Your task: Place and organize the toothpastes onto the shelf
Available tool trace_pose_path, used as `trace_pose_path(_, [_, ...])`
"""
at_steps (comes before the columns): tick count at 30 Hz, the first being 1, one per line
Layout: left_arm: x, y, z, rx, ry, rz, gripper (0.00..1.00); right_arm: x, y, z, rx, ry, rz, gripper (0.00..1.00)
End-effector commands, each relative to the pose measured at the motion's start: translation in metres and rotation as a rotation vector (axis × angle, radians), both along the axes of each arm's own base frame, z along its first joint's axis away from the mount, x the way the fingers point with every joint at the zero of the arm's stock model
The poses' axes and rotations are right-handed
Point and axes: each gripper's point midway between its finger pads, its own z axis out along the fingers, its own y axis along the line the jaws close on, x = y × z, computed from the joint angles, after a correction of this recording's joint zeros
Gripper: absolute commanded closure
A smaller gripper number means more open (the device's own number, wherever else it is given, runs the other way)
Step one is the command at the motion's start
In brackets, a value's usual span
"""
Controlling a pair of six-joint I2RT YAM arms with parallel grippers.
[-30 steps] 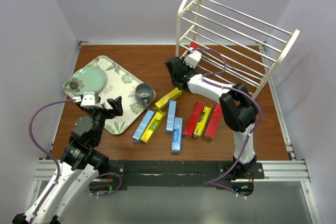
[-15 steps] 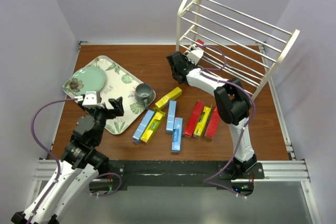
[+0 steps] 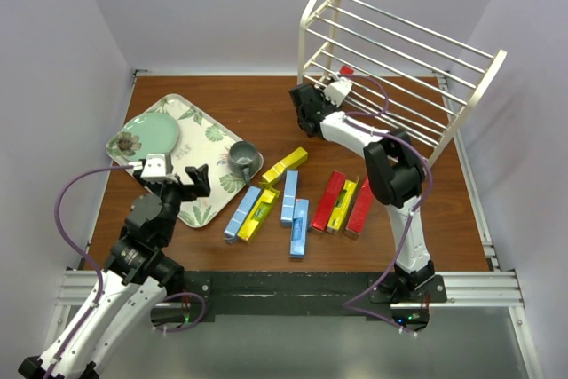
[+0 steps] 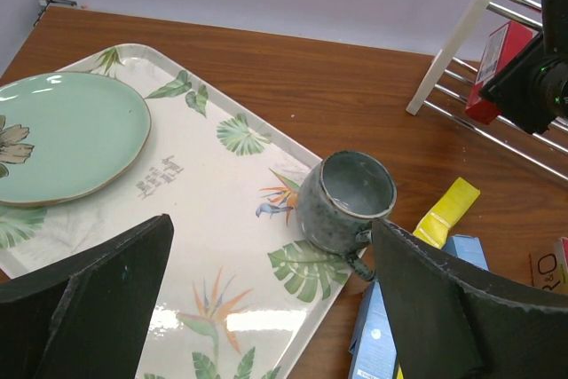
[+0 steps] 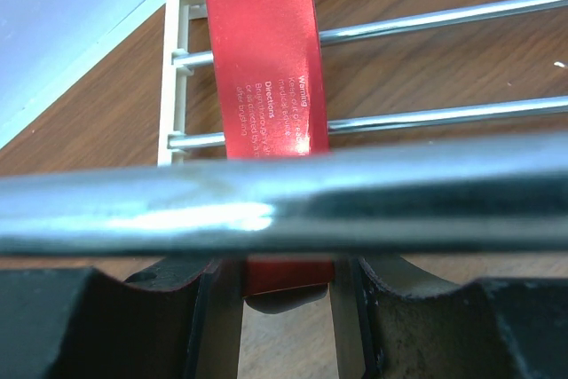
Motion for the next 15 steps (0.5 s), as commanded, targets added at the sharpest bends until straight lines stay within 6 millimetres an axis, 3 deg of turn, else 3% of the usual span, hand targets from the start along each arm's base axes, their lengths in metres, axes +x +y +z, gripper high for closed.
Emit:
trace_pose_path(1, [0.001,-0.001,0.008,0.004,-0.023,-0.002,0.01,0.019,0.001,0.02,0.045,-0.092,-0.044,0.63])
trace_pose_path(7, [0.001,-0.001,0.008,0.003,-0.025,-0.002,0.01,0.022,0.002,0.008,0.059,-0.072,-0.033,0.59])
trace_pose_path(15, [0.0,-0.001,0.01,-0.001,-0.032,-0.004,0.02,0.022,0.004,0.015,0.077,-0.089,-0.022,0.42])
